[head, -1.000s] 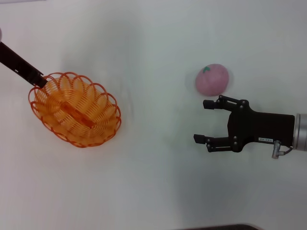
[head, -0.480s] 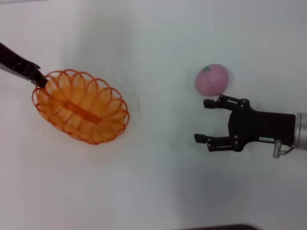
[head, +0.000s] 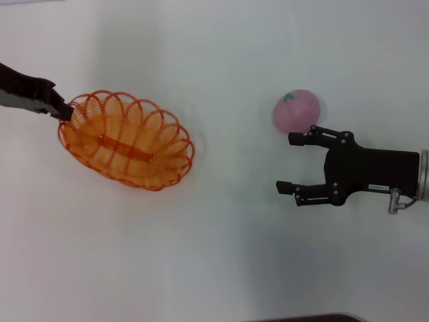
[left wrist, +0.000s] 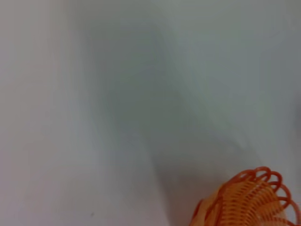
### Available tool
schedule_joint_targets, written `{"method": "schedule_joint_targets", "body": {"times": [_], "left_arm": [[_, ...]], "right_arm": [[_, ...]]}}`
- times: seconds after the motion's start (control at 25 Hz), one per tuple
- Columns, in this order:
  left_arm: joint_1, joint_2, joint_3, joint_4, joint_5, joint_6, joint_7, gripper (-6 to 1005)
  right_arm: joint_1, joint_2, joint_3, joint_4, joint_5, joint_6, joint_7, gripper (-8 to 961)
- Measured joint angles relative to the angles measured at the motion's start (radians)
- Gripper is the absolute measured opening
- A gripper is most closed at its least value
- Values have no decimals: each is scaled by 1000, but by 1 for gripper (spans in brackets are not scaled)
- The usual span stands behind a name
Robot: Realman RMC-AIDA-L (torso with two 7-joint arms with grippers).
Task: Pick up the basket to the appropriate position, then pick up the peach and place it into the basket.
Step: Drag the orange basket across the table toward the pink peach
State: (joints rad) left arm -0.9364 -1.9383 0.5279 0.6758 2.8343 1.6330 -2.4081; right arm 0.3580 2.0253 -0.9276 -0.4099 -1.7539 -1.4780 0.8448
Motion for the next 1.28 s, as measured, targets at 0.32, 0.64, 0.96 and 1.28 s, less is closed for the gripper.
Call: {"method": "schedule_joint_targets", "body": {"times": [0.32,0.64,0.96,1.28], "left_arm": [[47,7,-96,-18,-86,39,-8,30],[144,-20,-151,-15,-194,60,-42,29],[220,-89,-143,12,-243,72,-50,29],[255,-119,-145,18,-273,69,-47,28]], "right_arm": [[7,-9,1,-3,-1,-1,16,946],[15,-12,6,-6,-24,-5,28,945],[15,-17,4,-21,-24,-7,31,946],[12,-17,4,-37,-25,-7,37,946]]}}
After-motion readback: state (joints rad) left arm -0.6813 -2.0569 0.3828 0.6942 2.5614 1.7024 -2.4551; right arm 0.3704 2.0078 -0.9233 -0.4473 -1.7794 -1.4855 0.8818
